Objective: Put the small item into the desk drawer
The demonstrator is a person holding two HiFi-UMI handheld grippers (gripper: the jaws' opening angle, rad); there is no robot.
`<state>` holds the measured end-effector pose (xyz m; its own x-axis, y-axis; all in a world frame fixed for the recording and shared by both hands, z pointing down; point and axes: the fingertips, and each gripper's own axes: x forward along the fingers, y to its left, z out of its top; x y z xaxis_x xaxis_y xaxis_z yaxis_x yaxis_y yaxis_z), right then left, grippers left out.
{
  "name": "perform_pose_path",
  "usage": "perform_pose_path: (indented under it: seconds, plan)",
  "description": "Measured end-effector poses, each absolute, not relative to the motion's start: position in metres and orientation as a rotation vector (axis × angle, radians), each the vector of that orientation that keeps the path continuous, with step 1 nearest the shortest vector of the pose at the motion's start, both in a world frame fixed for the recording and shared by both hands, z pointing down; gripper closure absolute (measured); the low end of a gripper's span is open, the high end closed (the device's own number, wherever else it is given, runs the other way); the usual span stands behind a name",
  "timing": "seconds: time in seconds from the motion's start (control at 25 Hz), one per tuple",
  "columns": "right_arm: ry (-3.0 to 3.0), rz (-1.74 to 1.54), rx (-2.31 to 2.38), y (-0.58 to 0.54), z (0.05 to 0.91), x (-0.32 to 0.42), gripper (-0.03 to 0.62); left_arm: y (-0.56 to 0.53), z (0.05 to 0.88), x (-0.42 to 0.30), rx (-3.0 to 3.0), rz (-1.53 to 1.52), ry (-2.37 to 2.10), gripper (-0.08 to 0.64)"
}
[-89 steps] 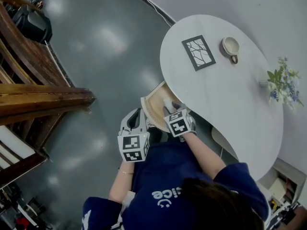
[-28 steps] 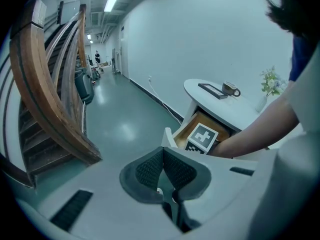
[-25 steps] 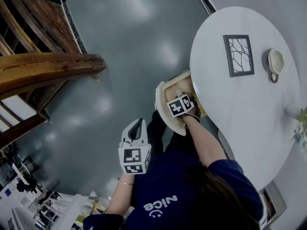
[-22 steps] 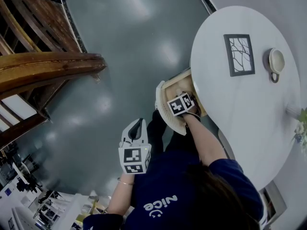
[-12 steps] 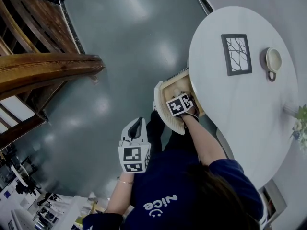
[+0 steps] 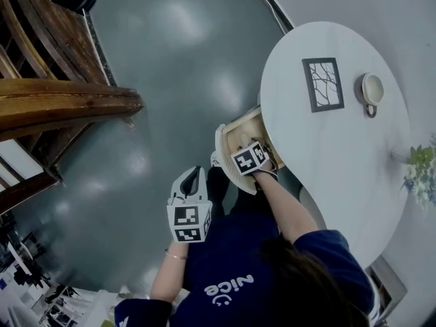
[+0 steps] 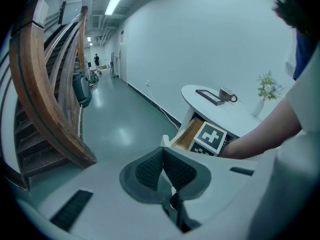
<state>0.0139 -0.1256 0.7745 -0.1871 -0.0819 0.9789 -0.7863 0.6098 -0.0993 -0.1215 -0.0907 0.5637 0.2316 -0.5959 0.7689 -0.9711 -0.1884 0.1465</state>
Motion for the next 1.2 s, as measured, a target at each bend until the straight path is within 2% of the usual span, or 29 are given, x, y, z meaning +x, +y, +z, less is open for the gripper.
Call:
perform_pose_path:
  seconds: [1.2]
  plan:
    - [-1.843,0.773,1.037,-0.112,0.635,0.016,0.367,-0.125,0.531,-0.093,2.077,0.576,-1.353,0.557]
